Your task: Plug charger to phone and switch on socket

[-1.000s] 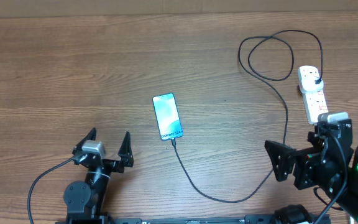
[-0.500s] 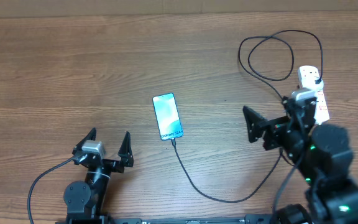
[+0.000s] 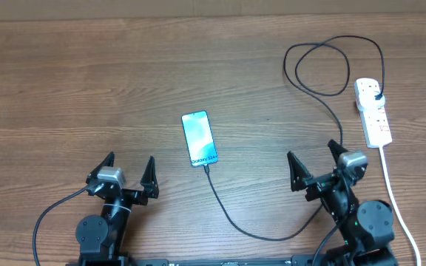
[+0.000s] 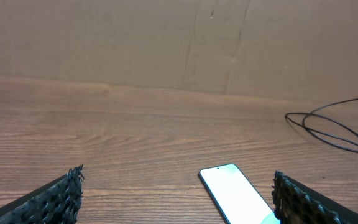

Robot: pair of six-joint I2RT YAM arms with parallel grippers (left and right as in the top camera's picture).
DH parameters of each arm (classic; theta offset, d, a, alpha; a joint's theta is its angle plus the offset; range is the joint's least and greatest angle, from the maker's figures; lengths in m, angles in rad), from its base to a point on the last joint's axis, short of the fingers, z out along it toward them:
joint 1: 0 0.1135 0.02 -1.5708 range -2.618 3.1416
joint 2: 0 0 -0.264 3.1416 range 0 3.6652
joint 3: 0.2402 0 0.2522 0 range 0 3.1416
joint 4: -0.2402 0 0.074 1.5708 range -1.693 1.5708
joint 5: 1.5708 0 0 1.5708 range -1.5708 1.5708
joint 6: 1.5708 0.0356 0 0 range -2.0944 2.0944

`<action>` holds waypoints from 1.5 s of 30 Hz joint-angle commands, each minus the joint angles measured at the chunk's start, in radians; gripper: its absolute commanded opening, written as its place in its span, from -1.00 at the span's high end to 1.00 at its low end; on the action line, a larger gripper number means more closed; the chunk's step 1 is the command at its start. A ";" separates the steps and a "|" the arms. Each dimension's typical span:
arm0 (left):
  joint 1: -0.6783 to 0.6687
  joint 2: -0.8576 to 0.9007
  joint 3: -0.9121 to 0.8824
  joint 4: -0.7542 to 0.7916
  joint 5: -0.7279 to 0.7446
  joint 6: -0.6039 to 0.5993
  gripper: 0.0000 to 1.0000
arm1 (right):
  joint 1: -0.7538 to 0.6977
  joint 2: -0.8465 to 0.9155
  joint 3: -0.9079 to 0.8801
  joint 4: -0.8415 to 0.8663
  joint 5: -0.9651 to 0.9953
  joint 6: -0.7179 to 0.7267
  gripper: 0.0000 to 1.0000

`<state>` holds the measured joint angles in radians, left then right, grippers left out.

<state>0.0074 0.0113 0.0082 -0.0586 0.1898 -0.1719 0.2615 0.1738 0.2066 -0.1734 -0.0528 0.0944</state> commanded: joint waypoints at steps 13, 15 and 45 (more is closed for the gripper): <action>0.005 -0.008 -0.003 -0.002 -0.007 0.019 -0.99 | -0.006 -0.171 -0.200 0.227 -0.020 0.013 -1.00; 0.005 -0.008 -0.003 -0.002 -0.007 0.019 -0.99 | -0.006 -0.172 -0.199 0.160 -0.021 0.014 -1.00; 0.005 -0.008 -0.003 -0.002 -0.007 0.019 -0.99 | -0.006 -0.171 -0.199 0.100 -0.060 0.013 -1.00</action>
<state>0.0074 0.0113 0.0082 -0.0586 0.1898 -0.1719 0.2615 0.0120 0.0185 -0.0780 -0.1078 0.1043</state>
